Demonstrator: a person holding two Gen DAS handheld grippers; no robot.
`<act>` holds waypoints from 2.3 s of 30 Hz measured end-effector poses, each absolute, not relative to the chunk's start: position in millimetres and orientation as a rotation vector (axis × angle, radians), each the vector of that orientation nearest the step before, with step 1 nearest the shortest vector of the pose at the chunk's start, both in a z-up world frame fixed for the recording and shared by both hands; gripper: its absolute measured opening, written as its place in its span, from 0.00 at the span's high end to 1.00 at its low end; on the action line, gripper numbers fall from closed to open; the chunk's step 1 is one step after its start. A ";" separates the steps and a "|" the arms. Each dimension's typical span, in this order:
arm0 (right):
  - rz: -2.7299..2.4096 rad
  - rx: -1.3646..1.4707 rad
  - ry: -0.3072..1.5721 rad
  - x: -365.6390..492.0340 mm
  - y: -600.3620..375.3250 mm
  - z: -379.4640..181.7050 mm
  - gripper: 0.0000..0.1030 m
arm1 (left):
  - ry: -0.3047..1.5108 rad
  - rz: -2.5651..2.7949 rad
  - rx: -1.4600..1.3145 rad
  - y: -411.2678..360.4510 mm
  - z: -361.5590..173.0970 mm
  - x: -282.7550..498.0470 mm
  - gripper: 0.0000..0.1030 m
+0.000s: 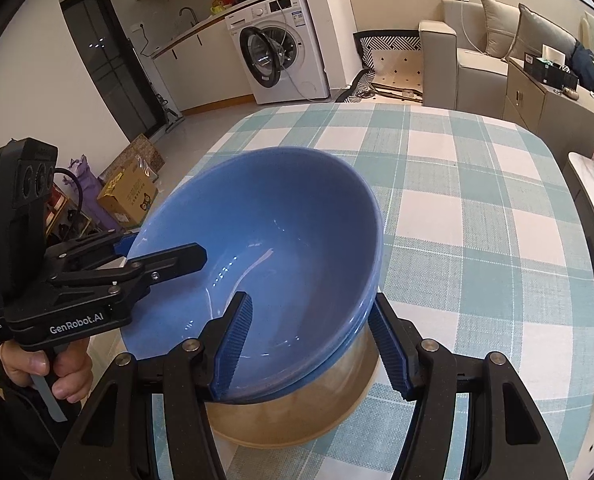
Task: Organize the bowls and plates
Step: 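Lower the nested blue bowls onto the cream plate stack with both tools, then open both tools to release the bowls on the plates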
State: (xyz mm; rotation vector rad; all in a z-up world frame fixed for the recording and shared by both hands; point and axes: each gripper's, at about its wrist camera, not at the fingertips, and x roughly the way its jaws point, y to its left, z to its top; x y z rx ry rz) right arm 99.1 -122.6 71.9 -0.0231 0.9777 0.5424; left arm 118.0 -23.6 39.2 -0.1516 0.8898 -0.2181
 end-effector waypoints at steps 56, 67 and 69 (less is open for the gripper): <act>0.515 -0.031 0.845 93.5 -131.7 88.7 0.02 | 0.831 -0.232 -0.097 -30.8 44.1 115.9 0.14; 0.552 -0.036 0.716 52.4 -147.8 101.8 0.01 | 0.670 -0.204 -0.049 -24.5 66.5 77.3 0.00; 0.559 -0.052 0.685 43.2 -149.4 103.2 0.01 | 0.645 -0.204 -0.048 -23.6 69.4 69.1 0.00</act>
